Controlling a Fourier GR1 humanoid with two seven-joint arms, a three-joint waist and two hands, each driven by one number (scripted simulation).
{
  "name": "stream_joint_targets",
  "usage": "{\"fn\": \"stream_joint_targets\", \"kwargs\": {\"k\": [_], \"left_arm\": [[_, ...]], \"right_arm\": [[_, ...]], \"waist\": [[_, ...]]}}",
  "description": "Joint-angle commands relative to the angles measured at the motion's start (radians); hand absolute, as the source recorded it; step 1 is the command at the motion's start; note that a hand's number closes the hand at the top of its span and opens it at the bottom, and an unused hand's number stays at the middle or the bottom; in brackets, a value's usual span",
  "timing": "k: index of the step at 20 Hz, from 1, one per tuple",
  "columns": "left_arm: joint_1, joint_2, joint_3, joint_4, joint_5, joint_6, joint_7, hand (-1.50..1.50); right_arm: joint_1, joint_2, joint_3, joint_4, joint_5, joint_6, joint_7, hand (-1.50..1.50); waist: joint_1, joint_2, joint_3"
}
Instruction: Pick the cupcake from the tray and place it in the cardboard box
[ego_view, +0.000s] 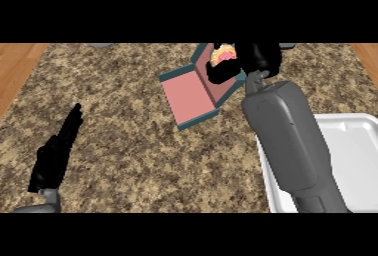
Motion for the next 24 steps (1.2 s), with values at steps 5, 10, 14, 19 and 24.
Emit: {"fn": "stream_joint_targets", "kwargs": {"k": [5,10,14,19,24], "left_arm": [[-0.049,-0.023,-0.016,0.022,-0.021,0.014,0.011,0.00],[-0.058,-0.014,-0.016,0.026,-0.027,0.005,0.012,0.00],[-0.039,-0.025,-0.019,0.074,-0.018,-0.004,-0.056,0.00],[-0.038,-0.008,-0.004,0.036,-0.009,-0.012,-0.039,0.00],[-0.026,-0.012,-0.007,0.047,-0.017,-0.006,-0.047,0.00]], "right_arm": [[-0.170,0.005,0.013,0.459,-0.068,-0.195,-0.076,1.50],[-0.246,0.005,0.010,0.688,-0.092,-0.262,-0.067,1.50],[-0.294,0.005,-0.043,0.827,-0.167,-0.342,-0.105,-1.50],[-0.292,0.005,-0.083,0.901,-0.226,-0.432,-0.258,-1.50],[-0.289,-0.005,-0.212,0.835,-0.323,-0.603,-0.339,-1.50]], "waist": [[0.015,0.007,0.000],[0.025,0.008,0.000],[0.047,0.018,0.000],[0.045,0.016,0.000],[0.043,0.020,0.002]]}}
